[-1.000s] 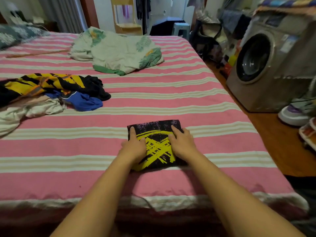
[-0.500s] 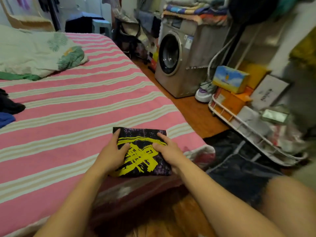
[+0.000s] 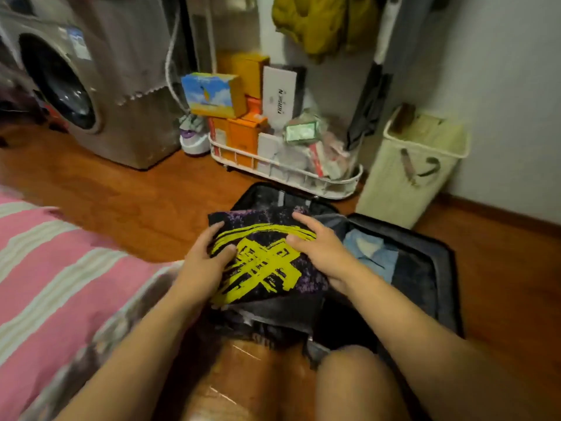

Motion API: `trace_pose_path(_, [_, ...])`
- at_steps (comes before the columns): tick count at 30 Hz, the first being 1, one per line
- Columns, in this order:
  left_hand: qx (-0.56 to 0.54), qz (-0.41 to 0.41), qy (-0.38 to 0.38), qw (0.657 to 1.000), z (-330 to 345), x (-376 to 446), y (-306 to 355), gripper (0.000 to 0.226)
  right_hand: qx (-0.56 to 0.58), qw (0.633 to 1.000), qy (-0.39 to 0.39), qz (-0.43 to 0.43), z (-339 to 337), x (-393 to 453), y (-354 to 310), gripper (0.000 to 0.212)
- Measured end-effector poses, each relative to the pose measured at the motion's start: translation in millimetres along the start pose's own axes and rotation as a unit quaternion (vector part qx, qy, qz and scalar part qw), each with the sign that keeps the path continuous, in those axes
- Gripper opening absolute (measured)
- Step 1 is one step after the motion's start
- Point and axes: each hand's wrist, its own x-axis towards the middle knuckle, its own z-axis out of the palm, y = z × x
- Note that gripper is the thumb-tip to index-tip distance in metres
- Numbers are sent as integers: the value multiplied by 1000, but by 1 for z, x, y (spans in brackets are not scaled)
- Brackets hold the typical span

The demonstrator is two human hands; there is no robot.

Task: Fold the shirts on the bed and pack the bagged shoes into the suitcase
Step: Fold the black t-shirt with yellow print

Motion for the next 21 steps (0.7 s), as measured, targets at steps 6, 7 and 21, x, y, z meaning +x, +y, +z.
trace_pose_path(6, [4, -104, -202, 974, 238, 53, -77, 37, 26, 976, 174, 130, -197, -14, 161, 52])
trace_pose_path(7, [20, -125, -220, 967, 271, 52, -96, 40, 19, 973, 183, 143, -215, -22, 186, 53])
trace_pose_path(21, [548, -63, -305, 776, 321, 49, -262, 71, -106, 957, 57, 263, -167, 0, 414, 69])
